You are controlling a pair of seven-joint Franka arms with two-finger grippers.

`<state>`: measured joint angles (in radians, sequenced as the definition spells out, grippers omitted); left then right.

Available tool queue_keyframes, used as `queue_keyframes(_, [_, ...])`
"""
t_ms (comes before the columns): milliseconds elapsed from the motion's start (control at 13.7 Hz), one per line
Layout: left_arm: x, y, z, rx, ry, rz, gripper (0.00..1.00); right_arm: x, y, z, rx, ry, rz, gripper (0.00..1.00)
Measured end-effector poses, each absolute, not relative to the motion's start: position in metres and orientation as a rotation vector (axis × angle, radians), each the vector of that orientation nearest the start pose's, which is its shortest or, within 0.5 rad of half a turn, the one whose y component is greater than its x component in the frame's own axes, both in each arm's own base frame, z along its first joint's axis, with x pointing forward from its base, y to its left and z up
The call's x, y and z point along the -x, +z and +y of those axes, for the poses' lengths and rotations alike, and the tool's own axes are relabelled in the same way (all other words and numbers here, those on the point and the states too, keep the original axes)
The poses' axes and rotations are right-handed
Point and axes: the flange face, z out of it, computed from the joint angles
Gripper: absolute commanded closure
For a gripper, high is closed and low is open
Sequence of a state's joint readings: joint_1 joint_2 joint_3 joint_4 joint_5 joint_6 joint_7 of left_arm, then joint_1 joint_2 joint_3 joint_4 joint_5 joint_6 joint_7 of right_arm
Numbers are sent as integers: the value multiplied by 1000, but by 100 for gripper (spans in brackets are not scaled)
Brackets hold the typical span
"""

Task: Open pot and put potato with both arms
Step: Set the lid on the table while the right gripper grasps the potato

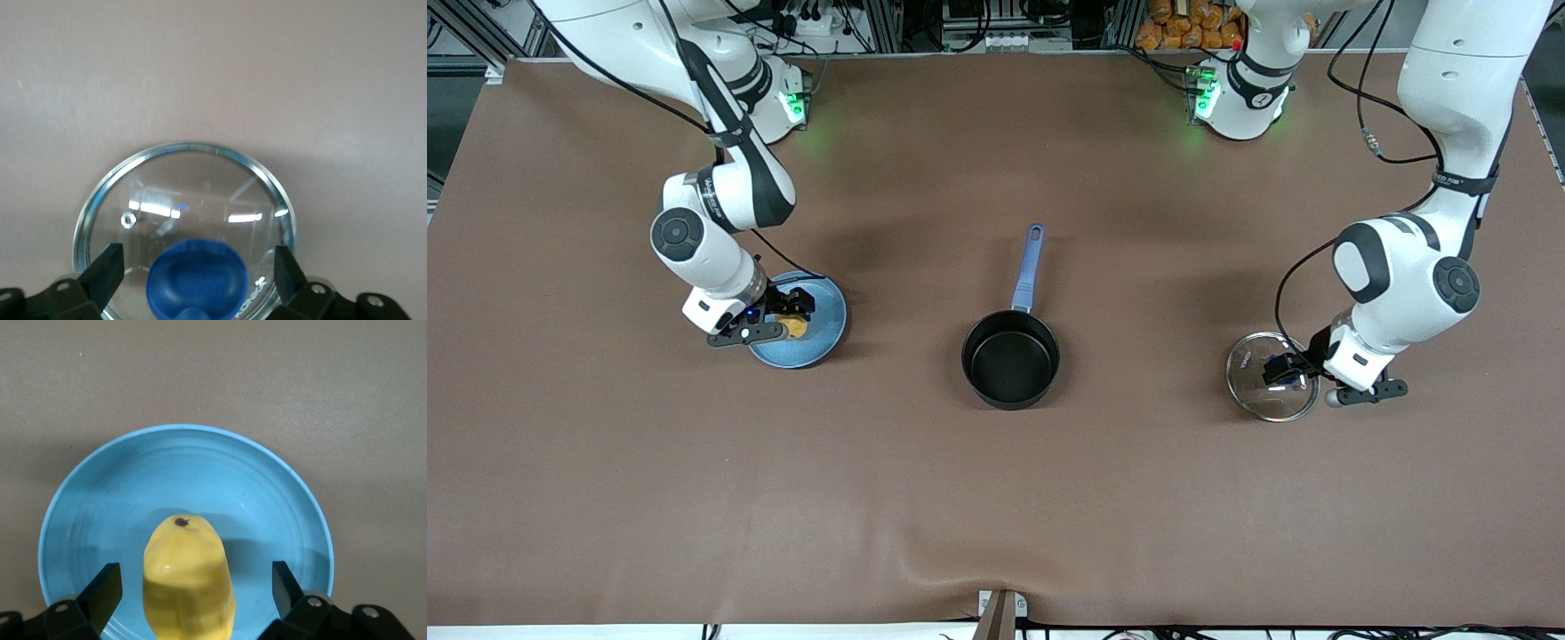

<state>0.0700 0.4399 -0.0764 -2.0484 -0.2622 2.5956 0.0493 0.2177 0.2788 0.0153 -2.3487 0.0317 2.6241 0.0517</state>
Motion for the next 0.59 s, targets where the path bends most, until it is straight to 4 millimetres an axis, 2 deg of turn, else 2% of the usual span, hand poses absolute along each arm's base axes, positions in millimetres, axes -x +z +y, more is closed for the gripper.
queue_keyframes(73, [-612,245,2,3305,-201,-277,0,-500,211,118,3113,9,-239,0])
queue_keyframes(147, [-616,262,1,3312,-207,-267,0,-500,209,118,3113,10,-240,5])
queue_keyframes(220, [-620,282,0,3321,-202,-255,0,-499,208,118,3113,12,-240,24])
queue_keyframes(440, [-627,368,-2,3338,-140,-240,0,-499,205,118,3113,11,-240,65])
queue_keyframes(513, [-626,396,-3,3311,-120,-249,0,-499,204,118,3113,9,-240,76])
queue_keyframes(586, [-625,423,-5,3275,-112,-276,0,-498,203,118,3113,11,-240,81])
